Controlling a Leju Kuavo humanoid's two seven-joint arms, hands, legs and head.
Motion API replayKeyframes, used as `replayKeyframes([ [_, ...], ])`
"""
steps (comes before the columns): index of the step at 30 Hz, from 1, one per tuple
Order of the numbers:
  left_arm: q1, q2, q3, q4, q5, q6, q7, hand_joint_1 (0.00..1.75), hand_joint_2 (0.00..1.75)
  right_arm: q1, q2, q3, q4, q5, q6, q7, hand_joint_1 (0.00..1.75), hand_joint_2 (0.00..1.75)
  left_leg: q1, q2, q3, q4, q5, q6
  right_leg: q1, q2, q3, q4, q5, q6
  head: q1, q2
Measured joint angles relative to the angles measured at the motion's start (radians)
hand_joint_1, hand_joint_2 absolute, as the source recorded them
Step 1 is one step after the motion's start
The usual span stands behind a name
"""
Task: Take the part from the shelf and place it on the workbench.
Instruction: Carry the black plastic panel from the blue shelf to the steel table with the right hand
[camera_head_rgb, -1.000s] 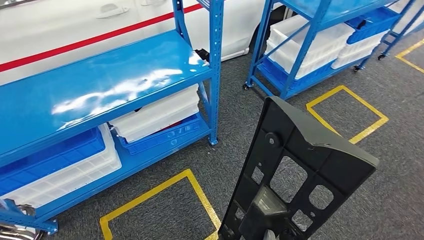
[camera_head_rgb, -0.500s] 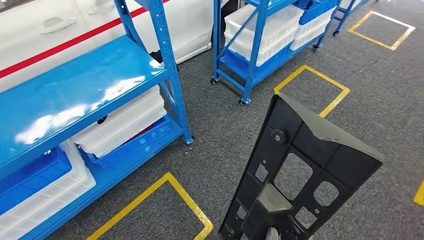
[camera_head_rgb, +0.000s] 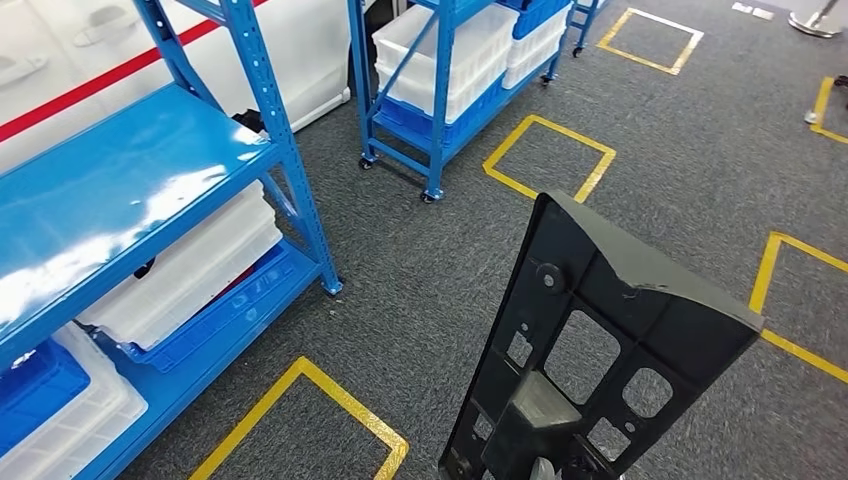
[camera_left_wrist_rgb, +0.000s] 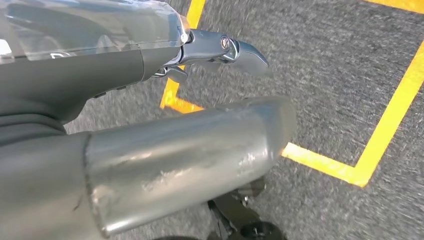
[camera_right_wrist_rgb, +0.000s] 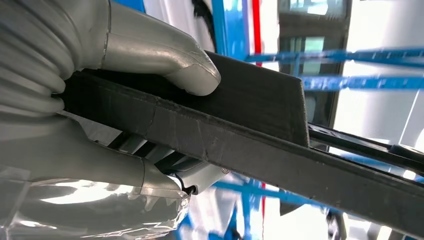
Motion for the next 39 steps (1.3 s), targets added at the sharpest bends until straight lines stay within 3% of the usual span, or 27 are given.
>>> replayKeyframes([
  [1, -0.001, 0.0, -0.001, 0.0, 0.001, 0.001, 0.0, 0.0, 0.0, 0.0, 0.0, -0.001, 0.001, 0.0, 0.001, 0.0, 1.75, 1.75, -0.001, 0.015, 0.0, 0.0, -0.001, -0.001, -0.001, -0.004, 0.018, -0.02, 0.016, 0.0, 0.0, 0.0],
  [2, -0.002, 0.0, -0.001, 0.0, 0.002, 0.001, 0.001, 0.0, 0.0, 0.0, 0.0, -0.001, 0.002, -0.001, 0.002, 0.0, 1.75, 1.75, -0.001, 0.029, 0.001, 0.0, -0.002, -0.002, 0.0, -0.014, 0.056, -0.079, 0.044, -0.001, 0.0, 0.0],
  [4, -0.005, 0.0, -0.002, 0.0, 0.003, 0.001, 0.004, 0.0, 0.0, 0.0, 0.0, -0.002, 0.002, -0.002, 0.007, 0.0, 1.75, 1.75, -0.004, 0.051, 0.006, 0.001, -0.006, -0.008, 0.007, -0.056, 0.142, -0.222, 0.088, -0.012, 0.0, 0.0],
  [5, -0.005, 0.0, -0.003, 0.0, 0.003, 0.001, 0.005, 0.0, 0.0, 0.0, 0.001, -0.003, 0.002, -0.002, 0.009, 0.0, 1.75, 1.75, -0.006, 0.06, 0.009, 0.002, -0.008, -0.013, 0.012, -0.071, 0.167, -0.268, 0.097, -0.019, -0.001, 0.0],
  [6, -0.006, 0.0, -0.004, 0.0, 0.003, 0.002, 0.007, 0.0, 0.0, 0.001, 0.001, -0.003, 0.001, -0.003, 0.01, -0.001, 1.75, 1.75, -0.007, 0.069, 0.012, 0.002, -0.01, -0.017, 0.016, -0.079, 0.177, -0.289, 0.098, -0.025, -0.002, 0.0],
  [8, -0.008, 0.0, -0.005, 0.0, 0.003, 0.003, 0.011, 0.0, 0.0, 0.004, 0.004, -0.005, 0.001, -0.004, 0.011, -0.001, 1.75, 1.75, -0.009, 0.085, 0.016, 0.0, -0.012, -0.027, 0.019, -0.059, 0.174, -0.295, 0.1, -0.035, -0.003, 0.0],
  [9, -0.01, 0.0, -0.005, 0.0, 0.003, 0.003, 0.013, 0.0, 0.0, 0.007, 0.006, -0.007, 0.001, -0.005, 0.011, -0.001, 1.75, 1.75, -0.007, 0.076, 0.016, 0.004, -0.018, -0.032, 0.017, -0.049, 0.175, -0.299, 0.104, -0.041, -0.003, 0.0],
  [11, -0.01, 0.0, -0.006, 0.0, 0.003, 0.003, 0.015, 0.0, 0.0, 0.009, 0.01, -0.01, 0.0, -0.006, 0.013, -0.002, 1.75, 1.75, -0.003, 0.023, -0.002, 0.053, -0.057, -0.041, 0.01, -0.028, 0.175, -0.309, 0.111, -0.053, -0.006, 0.0],
  [13, -0.007, 0.001, -0.006, 0.0, 0.004, 0.003, 0.018, 0.0, 0.0, 0.009, 0.014, -0.012, 0.0, -0.007, 0.016, -0.002, 1.75, 1.75, 0.001, -0.03, -0.058, 0.182, -0.128, -0.046, 0.009, -0.006, 0.172, -0.31, 0.114, -0.06, -0.009, 0.0],
  [14, -0.005, 0.002, -0.006, 0.0, 0.004, 0.003, 0.02, 0.0, 0.0, 0.009, 0.015, -0.014, 0.001, -0.008, 0.017, -0.002, 1.75, 1.75, 0.001, -0.037, -0.088, 0.248, -0.153, -0.049, 0.009, 0.008, 0.171, -0.309, 0.114, -0.061, -0.01, 0.0],
  [15, -0.003, 0.002, -0.006, 0.0, 0.004, 0.003, 0.022, 0.0, 0.0, 0.009, 0.016, -0.015, 0.001, -0.008, 0.018, -0.002, 1.75, 1.75, 0.002, -0.04, -0.107, 0.289, -0.161, -0.051, 0.009, 0.023, 0.171, -0.308, 0.114, -0.062, -0.01, 0.0],
  [16, -0.001, 0.003, -0.006, 0.0, 0.005, 0.003, 0.024, 0.0, 0.0, 0.01, 0.018, -0.016, 0.002, -0.008, 0.018, -0.002, 1.75, 1.75, 0.004, -0.041, -0.108, 0.289, -0.145, -0.053, 0.008, 0.04, 0.171, -0.306, 0.115, -0.061, -0.01, 0.0],
  [17, 0.0, 0.004, -0.006, 0.0, 0.005, 0.003, 0.025, 0.0, 0.0, 0.01, 0.018, -0.017, 0.003, -0.008, 0.019, -0.002, 1.75, 1.75, 0.007, -0.045, -0.09, 0.247, -0.111, -0.054, 0.007, 0.057, 0.171, -0.302, 0.114, -0.06, -0.011, 0.0],
  [19, 0.001, 0.006, -0.006, 0.0, 0.006, 0.003, 0.026, 0.0, 0.0, 0.01, 0.021, -0.019, 0.003, -0.008, 0.021, -0.002, 1.75, 1.75, 0.016, -0.087, -0.032, 0.111, -0.041, -0.057, 0.005, 0.087, 0.169, -0.288, 0.109, -0.051, -0.011, 0.0],
  [21, 0.002, 0.007, -0.006, 0.001, 0.006, 0.003, 0.027, 0.0, 0.0, 0.009, 0.023, -0.021, 0.003, -0.008, 0.023, -0.003, 1.75, 1.75, 0.02, -0.128, 0.0, 0.034, -0.021, -0.054, 0.004, 0.113, 0.158, -0.274, 0.106, -0.037, -0.01, 0.0],
  [22, 0.001, 0.007, -0.006, 0.002, 0.006, 0.002, 0.027, 0.0, 0.0, 0.009, 0.024, -0.021, 0.003, -0.008, 0.025, -0.003, 1.75, 1.75, 0.018, -0.132, 0.001, 0.031, -0.025, -0.05, 0.004, 0.125, 0.152, -0.272, 0.109, -0.03, -0.01, 0.0],
  [23, -0.001, 0.007, -0.006, 0.002, 0.006, 0.002, 0.028, 0.0, 0.0, 0.01, 0.025, -0.022, 0.003, -0.008, 0.026, -0.003, 1.75, 1.75, 0.016, -0.12, 0.001, 0.028, -0.024, -0.043, 0.001, 0.139, 0.146, -0.272, 0.113, -0.023, -0.01, 0.0],
  [24, -0.002, 0.007, -0.006, 0.002, 0.007, 0.002, 0.029, 0.0, 0.0, 0.012, 0.025, -0.022, 0.003, -0.007, 0.026, -0.003, 1.75, 1.75, 0.015, -0.106, 0.002, 0.026, -0.02, -0.036, 0.0, 0.134, 0.141, -0.269, 0.113, -0.017, -0.01, 0.0],
  [26, -0.003, 0.007, -0.006, 0.002, 0.009, 0.001, 0.029, 0.0, 0.0, 0.013, 0.025, -0.022, 0.003, -0.007, 0.027, -0.003, 1.75, 1.75, 0.014, -0.076, 0.002, 0.02, -0.013, -0.02, 0.003, 0.079, 0.118, -0.228, 0.087, -0.009, -0.004, 0.0],
  [28, 0.0, 0.008, -0.006, 0.002, 0.013, 0.001, 0.031, 0.0, 0.0, 0.012, 0.025, -0.023, 0.003, -0.007, 0.027, -0.003, 1.75, 1.75, 0.01, -0.046, -0.001, 0.018, -0.012, -0.012, 0.006, 0.014, 0.063, -0.112, 0.024, -0.006, 0.004, 0.0],
  [30, 0.002, 0.009, -0.006, 0.002, 0.016, 0.001, 0.032, 0.0, 0.0, 0.012, 0.025, -0.023, 0.004, -0.007, 0.027, -0.003, 1.75, 1.75, 0.004, -0.014, -0.003, 0.018, -0.013, -0.009, 0.004, 0.0, 0.011, -0.001, -0.015, -0.004, 0.005, 0.0],
  [31, 0.002, 0.01, -0.006, 0.002, 0.018, 0.001, 0.032, 0.0, 0.0, 0.012, 0.025, -0.023, 0.005, -0.007, 0.027, -0.003, 1.75, 1.75, 0.003, 0.001, -0.003, 0.018, -0.014, -0.008, 0.004, -0.002, 0.007, 0.008, -0.009, -0.005, 0.005, 0.0],
  [32, 0.001, 0.01, -0.006, 0.002, 0.019, 0.001, 0.033, 0.0, 0.0, 0.012, 0.025, -0.023, 0.005, -0.007, 0.027, -0.003, 1.75, 1.75, 0.001, 0.013, -0.001, 0.018, -0.015, -0.008, 0.004, -0.004, 0.019, -0.013, 0.011, -0.007, 0.005, 0.0],
  [33, -0.001, 0.01, -0.006, 0.002, 0.02, 0.001, 0.033, 0.0, 0.0, 0.012, 0.025, -0.023, 0.006, -0.007, 0.027, -0.003, 1.75, 1.75, 0.0, 0.026, 0.001, 0.018, -0.017, -0.009, 0.005, -0.012, 0.056, -0.079, 0.046, -0.012, 0.005, 0.0],
  [36, -0.004, 0.01, -0.006, 0.002, 0.02, 0.001, 0.033, 0.0, 0.0, 0.011, 0.025, -0.023, 0.006, -0.006, 0.027, -0.003, 1.75, 1.75, -0.004, 0.059, 0.011, 0.016, -0.024, -0.017, 0.02, -0.066, 0.155, -0.266, 0.101, -0.03, 0.005, 0.0],
  [37, -0.004, 0.01, -0.006, 0.002, 0.02, 0.001, 0.033, 0.0, 0.0, 0.011, 0.025, -0.023, 0.006, -0.006, 0.027, -0.003, 1.75, 1.75, -0.005, 0.068, 0.013, 0.014, -0.025, -0.021, 0.025, -0.072, 0.159, -0.278, 0.098, -0.035, 0.005, 0.0],
  [39, -0.006, 0.011, -0.006, 0.002, 0.02, 0.001, 0.033, 0.0, 0.0, 0.013, 0.026, -0.024, 0.006, -0.006, 0.027, -0.003, 1.75, 1.75, -0.005, 0.082, 0.018, 0.01, -0.028, -0.032, 0.026, -0.051, 0.158, -0.286, 0.104, -0.044, 0.005, 0.0],
])
